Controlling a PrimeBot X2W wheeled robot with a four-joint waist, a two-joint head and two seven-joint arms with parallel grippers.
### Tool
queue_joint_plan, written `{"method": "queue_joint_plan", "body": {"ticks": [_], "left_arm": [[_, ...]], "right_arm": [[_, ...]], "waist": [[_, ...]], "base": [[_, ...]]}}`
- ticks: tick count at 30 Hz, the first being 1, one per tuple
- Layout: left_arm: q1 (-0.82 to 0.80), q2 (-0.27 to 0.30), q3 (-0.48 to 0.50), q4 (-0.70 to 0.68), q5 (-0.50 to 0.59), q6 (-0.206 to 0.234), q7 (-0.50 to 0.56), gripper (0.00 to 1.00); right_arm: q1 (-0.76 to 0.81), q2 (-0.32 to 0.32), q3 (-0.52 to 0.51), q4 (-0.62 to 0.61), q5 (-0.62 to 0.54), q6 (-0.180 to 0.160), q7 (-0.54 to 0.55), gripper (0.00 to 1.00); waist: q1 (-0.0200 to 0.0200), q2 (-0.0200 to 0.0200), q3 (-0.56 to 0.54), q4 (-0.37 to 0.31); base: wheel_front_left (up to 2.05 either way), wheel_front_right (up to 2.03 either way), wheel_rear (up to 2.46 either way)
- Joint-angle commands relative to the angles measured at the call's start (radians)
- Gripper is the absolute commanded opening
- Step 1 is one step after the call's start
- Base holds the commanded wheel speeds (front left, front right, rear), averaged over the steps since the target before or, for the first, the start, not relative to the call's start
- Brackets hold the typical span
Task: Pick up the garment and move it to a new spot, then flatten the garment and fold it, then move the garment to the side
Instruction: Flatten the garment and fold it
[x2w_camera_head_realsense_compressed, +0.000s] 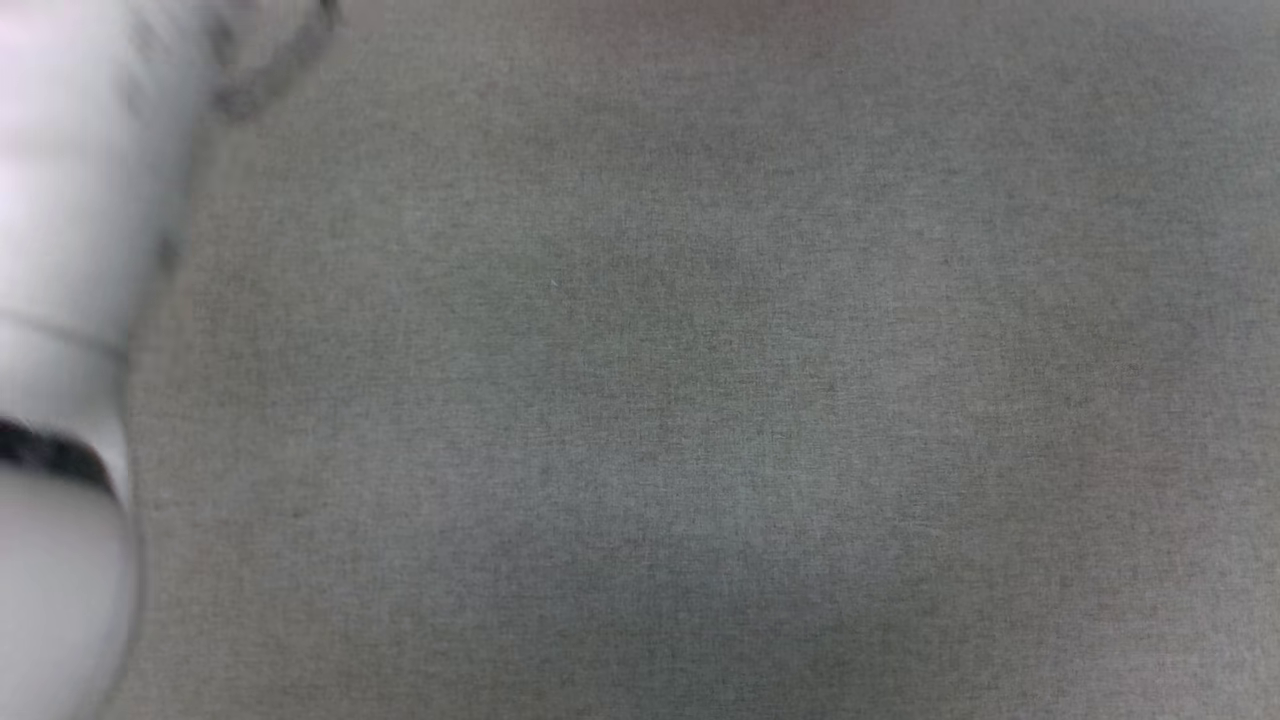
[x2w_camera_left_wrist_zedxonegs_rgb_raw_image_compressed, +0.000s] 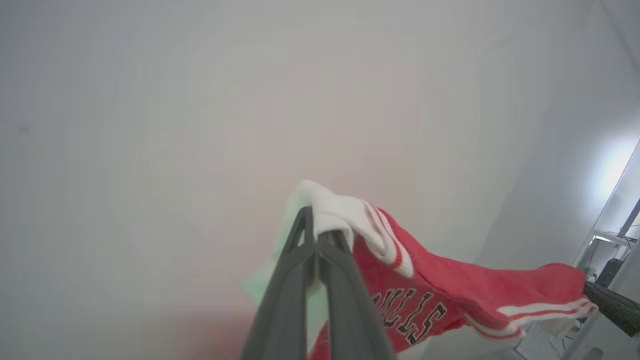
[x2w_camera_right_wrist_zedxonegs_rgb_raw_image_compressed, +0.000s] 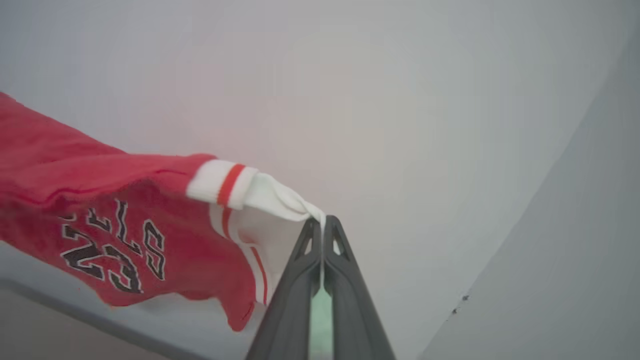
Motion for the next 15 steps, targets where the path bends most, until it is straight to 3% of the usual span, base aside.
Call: {"method": "queue_joint_plan", "body": {"ticks": [1,7,15], "left_arm": [[0.095,0.012,-0.022,-0.035,-0.029,-0.002,0.022,0.0],[0.427,0.093,-0.119,-0.19,-0.087,-0.002,0.015,0.0],[0.815,0.215,-0.2,-0.431,-0.165,-0.002,-0.006,0.0]], "right_arm": [[0.06,-0.021,0.019,-0.021,0.021,-0.001,0.004,0.0],[0.289,-0.104,0.091,-0.171,0.099,-0.001,0.035,0.0],[0.601,-0.311,0.135,-0.473,0.238,-0.001,0.137,0.0]], "waist": [[0.0,0.0,-0.014,0.008],[0.0,0.0,-0.031,0.008],[0.0,0.0,-0.091,0.011]], "base": [[0.0,0.0,0.0],[0.0,0.0,0.0],[0.0,0.0,0.0]]}}
